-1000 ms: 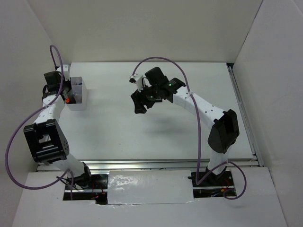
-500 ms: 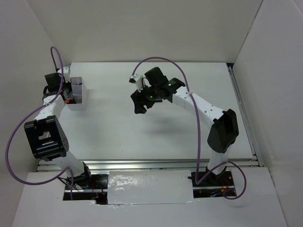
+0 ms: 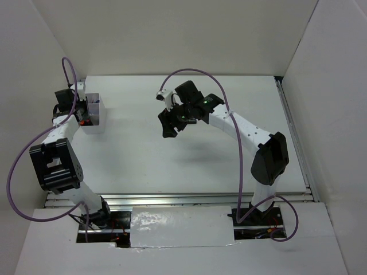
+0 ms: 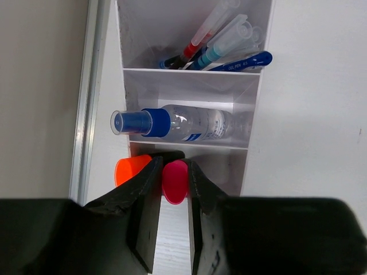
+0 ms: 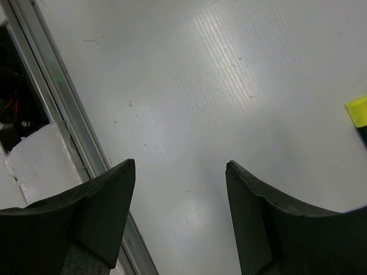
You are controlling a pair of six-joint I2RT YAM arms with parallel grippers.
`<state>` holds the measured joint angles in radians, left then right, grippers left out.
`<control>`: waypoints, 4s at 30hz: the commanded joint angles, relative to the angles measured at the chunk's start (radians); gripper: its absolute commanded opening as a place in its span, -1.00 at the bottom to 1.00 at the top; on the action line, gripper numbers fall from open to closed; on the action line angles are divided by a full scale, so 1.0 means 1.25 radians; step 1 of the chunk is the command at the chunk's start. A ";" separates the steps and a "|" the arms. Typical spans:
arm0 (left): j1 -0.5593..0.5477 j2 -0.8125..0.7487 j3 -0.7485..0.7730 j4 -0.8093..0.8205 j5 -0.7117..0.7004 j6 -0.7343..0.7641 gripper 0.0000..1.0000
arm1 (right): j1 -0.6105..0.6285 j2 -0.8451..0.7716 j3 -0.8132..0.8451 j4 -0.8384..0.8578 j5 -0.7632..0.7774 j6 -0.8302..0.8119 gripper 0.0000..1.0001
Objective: Sort the stationery into containers
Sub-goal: Place the stationery into the container, then grab a piece of stationery with the right arm, then pass the stationery from the right arm to the left
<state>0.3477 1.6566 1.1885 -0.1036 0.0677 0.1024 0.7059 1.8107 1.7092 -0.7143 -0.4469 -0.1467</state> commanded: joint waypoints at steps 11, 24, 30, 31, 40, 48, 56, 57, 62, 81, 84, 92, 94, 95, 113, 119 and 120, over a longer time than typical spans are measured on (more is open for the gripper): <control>0.010 0.022 0.013 0.023 0.008 -0.010 -0.18 | -0.004 0.008 0.037 -0.002 -0.013 -0.002 0.42; 0.011 -0.006 0.046 0.004 0.028 -0.029 -0.12 | -0.005 0.008 0.037 0.000 -0.012 -0.003 0.42; 0.029 -0.071 0.091 -0.015 0.109 -0.065 0.27 | -0.009 0.011 0.041 -0.010 0.000 -0.025 0.43; 0.030 -0.088 0.098 -0.019 0.127 -0.071 0.29 | -0.011 0.013 0.043 -0.011 0.002 -0.029 0.43; 0.034 -0.168 0.130 -0.064 0.272 -0.097 0.31 | -0.061 0.057 0.059 -0.029 0.067 -0.144 0.43; 0.035 -0.212 0.096 -0.161 0.500 -0.027 0.32 | -0.124 0.224 0.193 -0.143 0.193 -0.393 0.46; 0.032 -0.226 0.063 -0.196 0.580 -0.038 0.33 | -0.174 0.390 0.317 -0.145 0.207 -0.451 0.59; 0.032 -0.227 0.058 -0.196 0.580 -0.037 0.33 | -0.178 0.402 0.338 -0.145 0.203 -0.448 0.60; 0.032 -0.229 0.052 -0.201 0.583 -0.039 0.33 | -0.192 0.469 0.407 -0.166 0.151 -0.458 0.62; 0.032 -0.218 0.062 -0.215 0.588 -0.068 0.33 | -0.159 0.558 0.417 -0.257 0.166 -0.526 -0.02; 0.032 -0.228 0.059 -0.218 0.584 -0.071 0.32 | -0.146 0.554 0.407 -0.262 0.171 -0.538 -0.14; 0.034 -0.315 -0.057 -0.094 0.654 -0.197 0.29 | -0.124 0.410 0.312 -0.176 0.171 -0.472 -0.93; 0.032 -0.343 -0.101 -0.033 0.671 -0.282 0.30 | -0.112 0.322 0.267 -0.142 0.141 -0.417 -1.00; 0.032 -0.353 -0.115 -0.015 0.688 -0.311 0.30 | -0.108 0.288 0.250 -0.103 0.129 -0.395 -1.00; -0.072 -0.362 -0.173 0.013 0.736 -0.531 0.37 | 0.115 0.054 0.115 0.067 0.053 -0.165 -1.00; -0.122 -0.356 -0.173 -0.024 0.714 -0.494 0.40 | 0.131 0.078 0.138 0.067 0.067 -0.161 -1.00; -0.127 -0.357 -0.174 -0.024 0.713 -0.494 0.40 | 0.132 0.081 0.141 0.066 0.067 -0.161 -1.00</control>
<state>0.2085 1.2324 0.9390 -0.1352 0.9470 -0.5442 0.8616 1.8957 1.8400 -0.6662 -0.3733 -0.3649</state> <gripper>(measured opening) 0.699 0.363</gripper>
